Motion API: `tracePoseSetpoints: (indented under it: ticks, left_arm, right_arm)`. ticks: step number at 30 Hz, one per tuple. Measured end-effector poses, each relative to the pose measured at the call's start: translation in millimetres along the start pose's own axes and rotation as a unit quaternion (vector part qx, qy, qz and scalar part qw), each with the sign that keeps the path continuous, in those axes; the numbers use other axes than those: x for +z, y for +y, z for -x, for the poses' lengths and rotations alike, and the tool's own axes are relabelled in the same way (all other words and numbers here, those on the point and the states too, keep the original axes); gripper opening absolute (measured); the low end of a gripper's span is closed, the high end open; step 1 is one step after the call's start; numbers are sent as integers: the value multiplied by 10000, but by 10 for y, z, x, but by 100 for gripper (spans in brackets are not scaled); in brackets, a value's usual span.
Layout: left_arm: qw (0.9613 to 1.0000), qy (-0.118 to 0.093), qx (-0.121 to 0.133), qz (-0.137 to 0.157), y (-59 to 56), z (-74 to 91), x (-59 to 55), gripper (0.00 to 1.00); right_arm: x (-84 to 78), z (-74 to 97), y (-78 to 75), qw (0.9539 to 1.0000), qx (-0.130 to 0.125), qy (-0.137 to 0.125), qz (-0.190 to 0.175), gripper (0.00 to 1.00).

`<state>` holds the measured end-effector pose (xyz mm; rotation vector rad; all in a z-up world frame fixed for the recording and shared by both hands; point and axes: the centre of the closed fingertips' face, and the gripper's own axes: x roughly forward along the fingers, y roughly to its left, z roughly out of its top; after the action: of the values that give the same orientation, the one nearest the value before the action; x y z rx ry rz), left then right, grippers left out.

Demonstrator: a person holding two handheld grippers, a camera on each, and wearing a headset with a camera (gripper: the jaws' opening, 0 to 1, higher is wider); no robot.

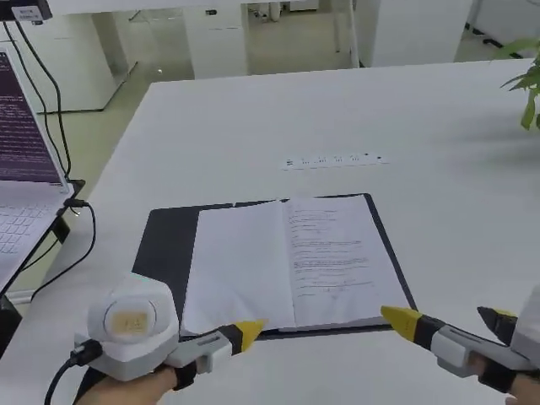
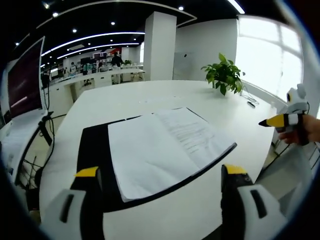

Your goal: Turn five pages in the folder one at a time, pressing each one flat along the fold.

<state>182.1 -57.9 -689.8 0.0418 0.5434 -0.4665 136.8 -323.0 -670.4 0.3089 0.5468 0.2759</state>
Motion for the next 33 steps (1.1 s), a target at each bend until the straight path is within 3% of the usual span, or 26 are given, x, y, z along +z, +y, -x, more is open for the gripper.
tracePoseSetpoints:
  ticks: [5,13,20,26,30,33]
  left_arm:
    - [9998,11,-154,-116,-117,-209,63,97]
    - [9975,96,-558,-425,-494,-681,161,96]
    - [9927,274,-897,-755,-864,-1048,111,95]
    - [9894,265,-1078,-934,-1131,-1294,127,93]
    - [9884,334,-1113,-973,-1238,-1420,91,91]
    - [9889,311,-1111,-939,-1303,-1516,98,89]
  right_arm:
    - [18,12,-9,10000,-40,-72,-17,97]
    - [11,22,-23,9999,-84,-82,-60,96]
    - [-2,35,-37,9999,-134,-74,0,96]
    - [39,69,-91,9994,-229,-211,-124,95]
    - [36,81,-101,9993,-249,-226,-143,94]
    - [84,102,-103,9987,-258,-380,-218,94]
